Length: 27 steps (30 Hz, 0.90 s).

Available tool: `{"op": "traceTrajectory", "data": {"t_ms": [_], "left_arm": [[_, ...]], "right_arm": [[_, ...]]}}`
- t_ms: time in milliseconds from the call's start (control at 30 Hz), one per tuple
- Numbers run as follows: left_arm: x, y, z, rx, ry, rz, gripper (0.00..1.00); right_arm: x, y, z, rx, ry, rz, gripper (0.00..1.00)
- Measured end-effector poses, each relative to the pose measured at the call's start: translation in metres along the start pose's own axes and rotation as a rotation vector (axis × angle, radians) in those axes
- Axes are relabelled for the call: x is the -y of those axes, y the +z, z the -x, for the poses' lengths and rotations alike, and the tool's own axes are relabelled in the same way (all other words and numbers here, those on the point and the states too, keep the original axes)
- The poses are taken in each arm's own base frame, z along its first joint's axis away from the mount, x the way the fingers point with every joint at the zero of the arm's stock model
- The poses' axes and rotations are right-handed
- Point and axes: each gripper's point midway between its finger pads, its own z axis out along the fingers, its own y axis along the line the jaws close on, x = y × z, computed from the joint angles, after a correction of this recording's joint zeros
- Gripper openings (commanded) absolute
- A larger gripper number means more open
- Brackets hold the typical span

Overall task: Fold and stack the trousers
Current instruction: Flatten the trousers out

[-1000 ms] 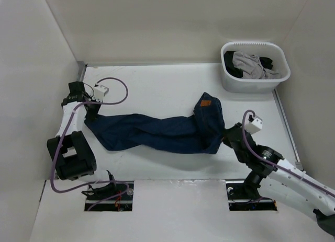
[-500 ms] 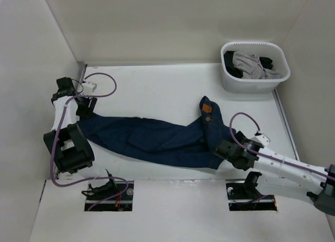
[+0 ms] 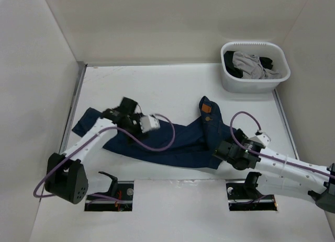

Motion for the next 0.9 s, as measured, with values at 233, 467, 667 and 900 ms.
{"op": "traceTrajectory", "data": {"t_ms": [233,467,667,900], "left_arm": [[0.080,0.046,-0.029,-0.157,0.163,-0.207,0.63],[0.054,0.065,-0.012,-0.127,0.191,-0.079,0.58],[0.065,0.075,-0.034,-0.187,0.209,-0.108,0.58],[0.063,0.078,-0.037,-0.201,0.214,-0.109,0.09]], "right_arm": [[-0.006,0.030,0.021,0.054,0.123,0.015,1.00],[-0.021,0.067,0.017,-0.003,0.141,0.104,1.00],[-0.035,0.075,0.013,-0.034,0.075,0.151,1.00],[-0.051,0.085,0.003,-0.076,0.046,0.183,0.76]]}}
